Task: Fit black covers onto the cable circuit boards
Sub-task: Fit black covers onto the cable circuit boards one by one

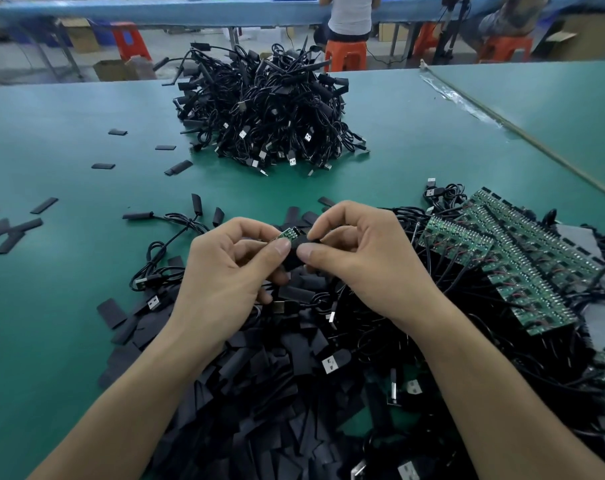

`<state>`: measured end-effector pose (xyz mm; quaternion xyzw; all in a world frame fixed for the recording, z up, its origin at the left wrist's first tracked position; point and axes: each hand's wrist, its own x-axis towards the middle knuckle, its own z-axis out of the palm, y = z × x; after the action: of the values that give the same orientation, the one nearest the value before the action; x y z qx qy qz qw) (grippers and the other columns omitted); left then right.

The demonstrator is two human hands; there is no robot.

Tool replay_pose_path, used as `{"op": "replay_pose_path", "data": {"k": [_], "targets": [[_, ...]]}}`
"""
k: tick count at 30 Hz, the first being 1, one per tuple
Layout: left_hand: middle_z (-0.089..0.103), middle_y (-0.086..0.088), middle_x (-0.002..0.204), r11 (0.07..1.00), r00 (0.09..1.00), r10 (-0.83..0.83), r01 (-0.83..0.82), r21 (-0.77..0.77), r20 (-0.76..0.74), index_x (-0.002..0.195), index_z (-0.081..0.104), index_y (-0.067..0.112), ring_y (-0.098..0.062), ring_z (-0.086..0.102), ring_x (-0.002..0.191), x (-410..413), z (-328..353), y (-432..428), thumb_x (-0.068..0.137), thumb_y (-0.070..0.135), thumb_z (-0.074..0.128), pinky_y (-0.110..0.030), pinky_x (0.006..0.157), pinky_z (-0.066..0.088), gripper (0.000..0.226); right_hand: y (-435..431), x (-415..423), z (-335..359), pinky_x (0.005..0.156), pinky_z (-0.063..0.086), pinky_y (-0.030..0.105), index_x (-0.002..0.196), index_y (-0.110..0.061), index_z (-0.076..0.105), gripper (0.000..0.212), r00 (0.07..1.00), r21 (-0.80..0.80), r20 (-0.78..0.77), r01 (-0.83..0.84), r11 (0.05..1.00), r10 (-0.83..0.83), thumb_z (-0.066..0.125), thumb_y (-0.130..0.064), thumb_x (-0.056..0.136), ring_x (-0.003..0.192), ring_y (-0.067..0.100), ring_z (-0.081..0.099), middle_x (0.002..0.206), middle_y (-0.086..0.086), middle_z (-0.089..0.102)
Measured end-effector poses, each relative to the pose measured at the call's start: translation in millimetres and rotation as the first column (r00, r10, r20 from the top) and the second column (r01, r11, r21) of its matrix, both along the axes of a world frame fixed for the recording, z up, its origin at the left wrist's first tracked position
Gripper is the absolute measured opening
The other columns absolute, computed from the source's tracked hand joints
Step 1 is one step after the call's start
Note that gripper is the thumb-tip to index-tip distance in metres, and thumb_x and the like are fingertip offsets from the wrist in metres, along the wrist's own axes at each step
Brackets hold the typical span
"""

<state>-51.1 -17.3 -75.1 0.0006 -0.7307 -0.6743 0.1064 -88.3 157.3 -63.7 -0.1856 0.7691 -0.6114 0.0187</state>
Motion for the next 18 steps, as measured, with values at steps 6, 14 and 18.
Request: {"op": "replay_pose_path", "data": {"k": [6, 14, 18], "targets": [[0.066, -0.006, 0.058, 0.999, 1.000, 0.025, -0.025, 0.043, 0.017, 0.075, 0.071, 0.025, -0.011, 0.057, 0.047, -1.9, 0.0, -0.3, 0.083, 0.018, 0.075, -0.018, 0.043, 0.047, 0.012, -2.3, 2.9, -1.5, 0.074, 0.059, 0.029, 0.094, -0.020, 0.076, 0.025, 0.994, 0.120, -0.052, -0.088, 0.989, 0.095, 0.088, -0.019, 0.072, 0.074, 0.009, 0.072, 0.080, -0.005, 0.076], [0.071, -0.004, 0.065, 0.997, 0.999, 0.041, -0.044, 0.063, 0.036, 0.075, 0.073, 0.021, -0.008, 0.060, 0.049, -0.7, 2.8, -1.4, 0.090, 0.016, 0.071, -0.017, 0.042, 0.046, 0.016, 1.2, 0.0, 0.6, 0.071, 0.053, 0.016, 0.094, -0.025, 0.080, 0.025, 0.992, 0.126, -0.127, 0.027, 0.992, -0.011, 0.089, -0.022, 0.070, 0.073, 0.001, 0.070, 0.078, -0.012, 0.076], [0.069, 0.002, 0.064, 0.998, 0.998, 0.057, -0.057, -0.008, 0.030, 0.075, 0.074, 0.032, -0.005, 0.052, 0.046, -0.1, 3.7, -1.5, 0.092, 0.024, 0.068, -0.015, 0.041, 0.040, 0.020, 3.5, -1.6, 2.0, 0.074, 0.054, 0.017, 0.091, -0.026, 0.080, 0.026, 0.989, 0.083, -0.136, 0.066, 0.994, -0.055, 0.090, -0.021, 0.068, 0.074, 0.001, 0.070, 0.079, -0.014, 0.075]]}}
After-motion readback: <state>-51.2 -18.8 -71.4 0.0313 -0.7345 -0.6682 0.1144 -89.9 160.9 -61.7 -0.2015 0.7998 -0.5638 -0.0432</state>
